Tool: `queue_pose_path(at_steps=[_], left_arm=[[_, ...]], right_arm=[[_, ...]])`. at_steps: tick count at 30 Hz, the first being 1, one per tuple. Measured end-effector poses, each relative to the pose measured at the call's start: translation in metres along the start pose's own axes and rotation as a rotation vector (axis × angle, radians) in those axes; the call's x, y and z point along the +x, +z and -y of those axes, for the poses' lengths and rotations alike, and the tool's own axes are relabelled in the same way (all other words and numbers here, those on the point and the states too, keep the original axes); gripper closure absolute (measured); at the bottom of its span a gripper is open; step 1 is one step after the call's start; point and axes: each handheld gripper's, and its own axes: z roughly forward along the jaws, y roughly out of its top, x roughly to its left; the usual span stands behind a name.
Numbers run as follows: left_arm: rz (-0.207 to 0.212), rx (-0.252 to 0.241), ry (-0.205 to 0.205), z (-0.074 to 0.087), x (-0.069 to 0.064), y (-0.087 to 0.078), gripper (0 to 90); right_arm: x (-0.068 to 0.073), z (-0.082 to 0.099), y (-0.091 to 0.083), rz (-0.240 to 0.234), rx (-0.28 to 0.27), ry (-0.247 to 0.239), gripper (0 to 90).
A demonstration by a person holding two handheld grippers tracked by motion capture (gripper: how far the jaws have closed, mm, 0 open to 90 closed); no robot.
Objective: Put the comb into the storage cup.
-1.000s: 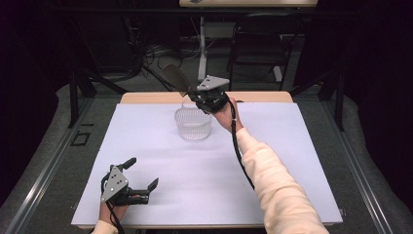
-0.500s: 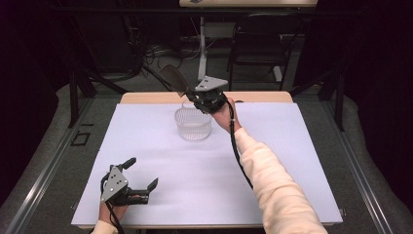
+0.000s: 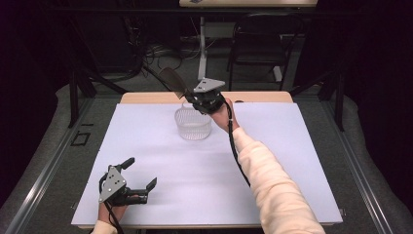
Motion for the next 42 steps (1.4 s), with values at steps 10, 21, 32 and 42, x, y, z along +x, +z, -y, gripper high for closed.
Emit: queue_pose_path(at_steps=[10, 21, 32, 42], left_arm=[[0.003, -0.005, 0.001, 0.000, -0.001, -0.001, 0.2], [0.005, -0.006, 0.004, -0.001, 0.000, -0.002, 0.3], [0.008, -0.007, 0.007, -0.001, -0.001, -0.003, 0.3], [0.006, -0.010, 0.010, -0.001, -0.002, -0.003, 0.3]], right_arm=[[0.005, 0.006, 0.009, -0.030, 0.029, -0.028, 72.5], [0.011, 0.014, 0.019, -0.040, 0.079, -0.071, 72.4], [0.011, 0.022, 0.022, -0.050, 0.137, -0.098, 72.4], [0.011, 0.028, 0.025, -0.064, 0.176, -0.091, 72.3]])
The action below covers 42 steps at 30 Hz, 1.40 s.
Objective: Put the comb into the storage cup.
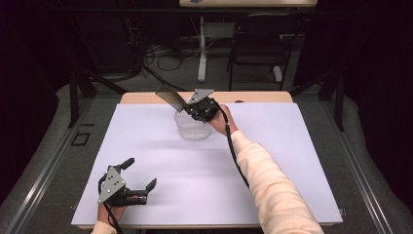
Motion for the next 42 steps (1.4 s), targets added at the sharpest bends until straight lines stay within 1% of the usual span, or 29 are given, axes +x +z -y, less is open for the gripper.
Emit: queue_pose_path(at_steps=[2, 5, 7, 14, 22, 31, 33, 35, 37, 39, 41, 42], left_arm=[[0.000, 0.002, -0.002, 0.000, 0.000, 0.000, 0.3], [0.000, 0.001, 0.000, 0.000, 0.000, 0.000, 0.3], [0.001, 0.002, 0.001, 0.000, 0.000, 0.000, 0.3], [0.003, 0.000, 0.001, 0.000, 0.000, 0.000, 0.3], [0.005, -0.002, 0.001, 0.000, 0.000, 0.000, 0.2], [0.007, 0.001, -0.003, 0.001, 0.001, 0.000, 0.2], [0.008, 0.001, -0.005, 0.001, 0.001, 0.000, 0.2], [0.008, 0.002, -0.004, 0.001, 0.001, 0.000, 0.2], [0.007, 0.002, -0.004, 0.001, 0.001, 0.000, 0.2], [0.007, 0.003, -0.003, 0.001, 0.001, 0.000, 0.2], [0.007, 0.002, -0.004, 0.001, 0.001, 0.000, 0.2], [0.007, 0.003, -0.003, 0.001, 0.001, 0.000, 0.2]], right_arm=[[-0.001, 0.001, 0.001, -0.002, 0.002, -0.006, 72.3], [0.001, 0.001, 0.002, -0.004, 0.010, -0.003, 72.3], [0.001, 0.001, 0.003, -0.004, 0.022, -0.018, 72.3], [0.000, 0.004, 0.006, -0.008, 0.040, -0.002, 72.2], [0.001, 0.004, 0.010, -0.024, 0.073, -0.025, 72.1], [0.000, 0.008, 0.013, -0.031, 0.096, -0.006, 71.9], [0.001, 0.009, 0.014, -0.033, 0.110, 0.001, 71.9], [0.002, 0.010, 0.014, -0.036, 0.116, -0.009, 71.8], [0.002, 0.009, 0.013, -0.036, 0.119, -0.007, 71.6], [0.002, 0.010, 0.013, -0.034, 0.139, -0.003, 70.4], [0.001, 0.010, 0.013, -0.032, 0.150, 0.002, 62.9], [0.001, 0.010, 0.012, -0.031, 0.154, 0.010, 61.5]])
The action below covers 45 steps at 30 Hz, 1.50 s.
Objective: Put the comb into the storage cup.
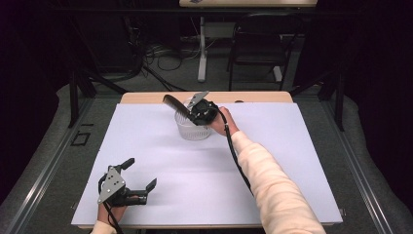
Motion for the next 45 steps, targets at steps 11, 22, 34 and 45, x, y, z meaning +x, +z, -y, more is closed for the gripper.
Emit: queue_pose_path(at_steps=[11, 22, 34, 45], left_arm=[[-0.001, 0.004, 0.008, 0.000, -0.001, 0.001, 0.2], [-0.004, 0.004, 0.008, 0.000, -0.001, 0.001, 0.2], [-0.005, 0.008, 0.009, 0.000, -0.001, 0.001, 0.2], [-0.007, 0.013, 0.011, 0.000, -0.002, 0.003, 0.2]], right_arm=[[0.000, -0.001, -0.030, 0.012, 0.041, 0.072, 21.3], [-0.009, 0.001, -0.063, -0.006, 0.053, 0.127, 5.1], [-0.012, 0.016, -0.091, -0.019, 0.046, 0.170, 0.0], [-0.010, 0.034, -0.113, -0.024, 0.041, 0.198, 0.0]])
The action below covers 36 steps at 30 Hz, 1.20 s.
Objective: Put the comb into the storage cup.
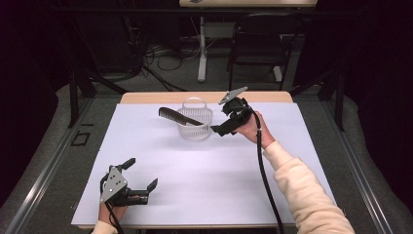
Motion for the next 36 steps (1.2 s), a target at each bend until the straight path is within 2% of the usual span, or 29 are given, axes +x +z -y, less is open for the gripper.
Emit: queue_pose_path(at_steps=[21, 36], left_arm=[[0.002, 0.009, 0.007, 0.000, 0.000, 0.001, 0.2], [0.001, 0.010, 0.007, 0.000, 0.000, 0.001, 0.2]], right_arm=[[0.005, 0.030, -0.030, -0.017, 0.004, 0.029, 0.0], [0.014, 0.064, -0.048, -0.015, 0.001, 0.051, 0.0]])
